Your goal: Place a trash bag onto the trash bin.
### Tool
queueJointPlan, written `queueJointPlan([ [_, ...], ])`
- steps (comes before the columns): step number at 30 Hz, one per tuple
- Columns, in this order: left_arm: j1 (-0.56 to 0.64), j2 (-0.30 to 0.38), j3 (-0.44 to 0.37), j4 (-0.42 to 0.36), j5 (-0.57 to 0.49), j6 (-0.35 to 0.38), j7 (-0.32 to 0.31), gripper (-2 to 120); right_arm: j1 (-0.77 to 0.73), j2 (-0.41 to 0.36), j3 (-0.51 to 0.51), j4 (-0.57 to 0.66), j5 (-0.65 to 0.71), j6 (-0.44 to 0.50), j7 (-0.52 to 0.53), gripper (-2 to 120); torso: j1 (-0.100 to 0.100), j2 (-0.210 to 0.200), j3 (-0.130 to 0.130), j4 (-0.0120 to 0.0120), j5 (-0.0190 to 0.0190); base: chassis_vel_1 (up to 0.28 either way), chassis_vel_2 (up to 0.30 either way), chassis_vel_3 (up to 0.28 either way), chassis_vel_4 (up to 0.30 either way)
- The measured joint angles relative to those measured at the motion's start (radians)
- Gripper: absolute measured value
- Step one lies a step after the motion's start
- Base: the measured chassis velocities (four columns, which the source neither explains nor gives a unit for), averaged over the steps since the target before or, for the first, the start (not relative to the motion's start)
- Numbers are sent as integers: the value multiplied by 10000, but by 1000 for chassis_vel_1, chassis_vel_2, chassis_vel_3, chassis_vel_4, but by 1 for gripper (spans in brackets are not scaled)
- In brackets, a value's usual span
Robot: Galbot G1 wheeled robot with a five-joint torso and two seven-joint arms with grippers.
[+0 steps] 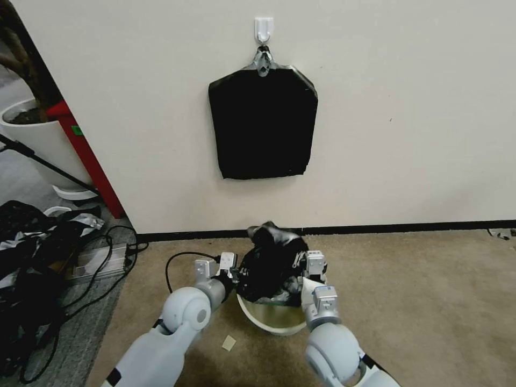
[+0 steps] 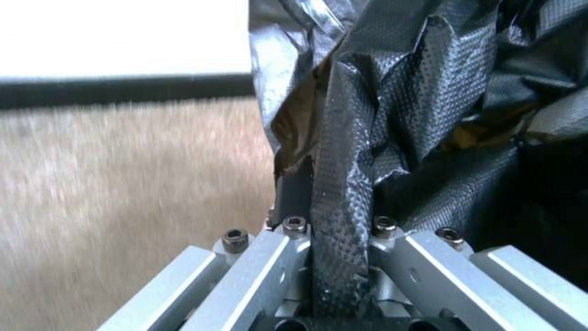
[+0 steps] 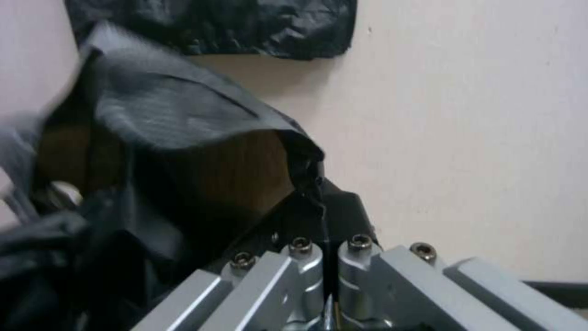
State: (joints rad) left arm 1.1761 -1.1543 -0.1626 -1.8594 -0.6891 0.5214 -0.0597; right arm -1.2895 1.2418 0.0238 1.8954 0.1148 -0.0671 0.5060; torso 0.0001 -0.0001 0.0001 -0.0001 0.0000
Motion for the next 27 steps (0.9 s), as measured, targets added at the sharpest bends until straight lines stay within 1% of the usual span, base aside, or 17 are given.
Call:
queueJointPlan([
  [1, 33, 64, -63, -64, 176, -203, 308, 3, 0, -83, 27, 70, 337, -101, 4, 0, 0, 0, 0, 1, 0, 0, 0, 0, 0],
  [4, 123, 170, -305, -148, 691, -635, 1082, 3, 10, -386, 156, 223, 1993, -694, 270, 0, 0, 0, -1, 0, 1, 0, 0, 0, 0],
  [5, 123, 170, -305, -148, 691, -635, 1082, 3, 10, -386, 156, 223, 1993, -694, 270, 0, 0, 0, -1, 0, 1, 0, 0, 0, 0],
  [8, 177, 167, -530, -198, 884, -1064, 1543, 4, -7, -693, 424, 313, 3543, -1248, 553, 0, 0, 1, -1, 2, -1, 0, 0, 0, 0],
  [10, 180, 156, -580, -197, 894, -1147, 1581, 4, -51, -760, 457, 349, 3775, -1353, 602, 0, 0, 0, -1, 0, 1, 0, 0, 0, 0],
  [12, 150, 87, -843, -151, 895, -1620, 1794, 4, -357, -1105, 501, 671, 4747, -1951, 842, 0, 0, 0, -2, 1, 2, 0, 0, 0, 0],
  [13, 150, 87, -843, -151, 895, -1620, 1794, 4, -357, -1105, 501, 671, 4747, -1951, 842, 0, 0, 0, -2, 1, 2, 0, 0, 0, 0],
  [14, 137, 65, -884, -125, 874, -1704, 1841, 4, -458, -1199, 462, 797, 5021, -2149, 893, 0, 0, 0, -2, -1, 0, 0, 0, 0, 0],
  [16, 93, -11, -1010, -91, 732, -1849, 1923, 4, -734, -1371, 261, 1036, 5706, -2782, 953, 0, 0, 0, -1, 0, 1, 0, 0, 0, 0],
  [20, 41, -130, -1139, -76, 546, -1947, 1897, 4, -903, -1350, -17, 1023, 6162, -3149, 906, 0, 0, 0, -1, 0, 0, 0, 0, 0, 0],
  [22, 32, -161, -1156, -63, 517, -1976, 1818, 4, -941, -1301, -111, 1015, 6251, -3158, 829, 0, 0, 0, -1, 0, 1, 0, 0, 0, 0],
  [23, 11, -211, -1171, -33, 449, -2003, 1636, 4, -1001, -1210, -259, 1035, 6373, -3119, 686, 0, -1, 0, -2, 1, 0, 0, 0, 0, 0],
  [24, 11, -211, -1171, -33, 449, -2003, 1636, 4, -1001, -1210, -259, 1035, 6373, -3119, 686, 0, -1, 0, -2, 1, 0, 0, 0, 0, 0],
  [27, -47, -298, -1210, 126, 354, -2010, 1335, 3, -1158, -950, -632, 1219, 6407, -2926, 501, 0, 0, 1, -2, 1, 0, 0, 0, 0, 0],
])
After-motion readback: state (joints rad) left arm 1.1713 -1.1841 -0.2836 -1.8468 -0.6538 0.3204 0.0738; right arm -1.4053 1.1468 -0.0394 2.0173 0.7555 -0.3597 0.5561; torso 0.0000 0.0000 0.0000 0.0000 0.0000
